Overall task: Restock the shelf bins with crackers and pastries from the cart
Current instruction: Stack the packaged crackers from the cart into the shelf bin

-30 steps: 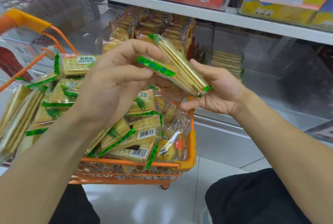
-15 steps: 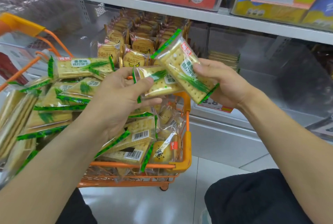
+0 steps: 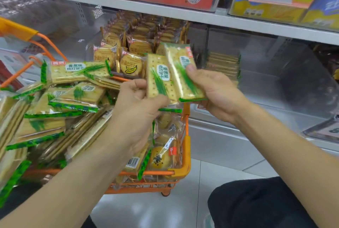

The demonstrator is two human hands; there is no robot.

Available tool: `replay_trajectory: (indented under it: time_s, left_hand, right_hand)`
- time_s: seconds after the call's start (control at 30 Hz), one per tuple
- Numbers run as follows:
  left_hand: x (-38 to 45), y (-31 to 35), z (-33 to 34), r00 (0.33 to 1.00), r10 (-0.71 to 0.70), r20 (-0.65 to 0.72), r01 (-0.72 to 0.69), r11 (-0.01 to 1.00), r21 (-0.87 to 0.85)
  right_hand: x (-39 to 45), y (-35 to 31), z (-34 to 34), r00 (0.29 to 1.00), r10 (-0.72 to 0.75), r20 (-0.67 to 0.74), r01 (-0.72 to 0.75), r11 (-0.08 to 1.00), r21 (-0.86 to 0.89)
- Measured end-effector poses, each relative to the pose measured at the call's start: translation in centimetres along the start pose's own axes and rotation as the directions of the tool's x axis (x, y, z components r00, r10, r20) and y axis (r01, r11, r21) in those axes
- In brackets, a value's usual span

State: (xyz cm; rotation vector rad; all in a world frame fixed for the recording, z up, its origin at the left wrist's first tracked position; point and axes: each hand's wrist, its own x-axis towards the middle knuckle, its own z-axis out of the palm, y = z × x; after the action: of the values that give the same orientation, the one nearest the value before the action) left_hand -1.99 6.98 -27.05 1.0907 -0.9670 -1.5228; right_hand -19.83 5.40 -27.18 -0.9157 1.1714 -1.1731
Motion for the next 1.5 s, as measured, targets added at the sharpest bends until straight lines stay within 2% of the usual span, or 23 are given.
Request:
replay_trajectory:
  time_s: [0.1, 0.2, 0.27, 0.37, 0.4, 0.47, 0.53, 0.63, 0.8, 0.83, 0.87, 0.9, 0.97, 1.03, 1.07, 1.17, 1.27, 1.4, 1.5]
  left_hand:
    - [0.0, -0.5, 0.3, 0.998, 0.045, 0.042, -0.047, 0.998, 0.045]
    - [-0.2, -0.5, 0.4, 0.992, 0.113, 0.063, -0.121, 0.984, 0.132]
    - [-0.3, -0.6, 0.7, 0.992, 0.109, 0.064, -0.117, 0.983, 0.139]
    - [-0.8, -0.5, 1.5, 0.995, 0.050, 0.088, -0.054, 0.998, 0.045]
    - [-0.9, -0.5, 1.7, 0.995, 0.057, 0.081, -0.063, 0.995, 0.078]
    - [-0.8, -0.1, 2.0, 0.987, 0.135, 0.088, -0.154, 0.952, 0.263]
    - [-0.5, 0.5, 2.1, 0.965, 0.214, 0.151, -0.259, 0.863, 0.434]
    - [0.2, 0.9, 2.6, 0.930, 0.266, 0.254, -0.368, 0.690, 0.623]
    - [1.4, 0.4, 3.9, 0.891, 0.158, 0.426, -0.454, 0.318, 0.832]
    - [1.8, 0.2, 4.3, 0.890, 0.125, 0.438, -0.456, 0.257, 0.852]
    - [2.1, 0.0, 4.8, 0.889, 0.093, 0.449, -0.459, 0.201, 0.866]
    - [2.6, -0.3, 5.4, 0.887, 0.065, 0.457, -0.462, 0.148, 0.875]
    - [3.5, -0.7, 6.5, 0.881, 0.014, 0.473, -0.472, 0.075, 0.878]
    - [4.3, -1.0, 7.4, 0.872, -0.047, 0.488, -0.486, 0.047, 0.873]
    - [4.7, -1.0, 7.7, 0.866, -0.083, 0.493, -0.491, 0.038, 0.870]
    - [5.3, -1.3, 8.1, 0.844, -0.182, 0.504, -0.513, 0.001, 0.859]
    - [5.7, -1.7, 8.2, 0.831, -0.221, 0.511, -0.533, -0.050, 0.845]
    - [5.7, -2.3, 7.9, 0.827, -0.181, 0.532, -0.552, -0.084, 0.830]
    - [5.8, -2.5, 7.9, 0.824, -0.169, 0.541, -0.560, -0.088, 0.824]
  right_hand:
    - [-0.2, 0.5, 1.0, 0.999, 0.017, 0.044, -0.017, 1.000, -0.016]
    - [-0.6, 0.3, 0.9, 0.995, 0.076, 0.072, -0.062, 0.983, -0.174]
    - [-1.0, 0.3, 1.0, 0.986, 0.133, 0.099, -0.105, 0.964, -0.243]
    - [-1.5, 0.2, 1.3, 0.971, 0.194, 0.143, -0.170, 0.972, -0.162]
    - [-1.5, 0.2, 1.3, 0.963, 0.208, 0.171, -0.189, 0.975, -0.118]
    - [-1.5, -0.1, 0.9, 0.944, 0.224, 0.243, -0.212, 0.974, -0.075]
    - [-1.3, -0.5, 0.0, 0.937, 0.210, 0.279, -0.200, 0.978, -0.064]
    - [-0.9, -1.4, -2.0, 0.957, 0.134, 0.256, -0.112, 0.989, -0.099]
    - [0.0, -2.9, -6.9, 0.995, -0.052, 0.089, 0.057, 0.997, -0.054]
    - [0.3, -3.0, -8.2, 0.994, -0.110, 0.026, 0.113, 0.987, -0.114]
    - [0.7, -3.1, -9.6, 0.983, -0.177, -0.043, 0.161, 0.955, -0.248]
    - [1.1, -3.0, -10.9, 0.964, -0.248, -0.098, 0.181, 0.878, -0.442]
    - [1.8, -2.6, -13.0, 0.931, -0.349, -0.107, 0.123, 0.575, -0.809]
    - [2.4, -1.9, -14.1, 0.955, -0.291, -0.061, 0.025, 0.282, -0.959]
    - [2.7, -1.5, -14.2, 0.973, -0.226, -0.050, -0.004, 0.199, -0.980]
    - [3.6, -0.7, -13.8, 0.996, -0.072, -0.046, -0.038, 0.109, -0.993]
    - [4.8, -0.4, -13.5, 0.995, -0.092, -0.045, -0.039, 0.062, -0.997]
    - [6.5, 0.4, -13.2, 0.996, -0.064, -0.054, -0.052, 0.035, -0.998]
    - [7.0, 0.7, -13.1, 0.987, -0.140, -0.084, -0.086, -0.006, -0.996]
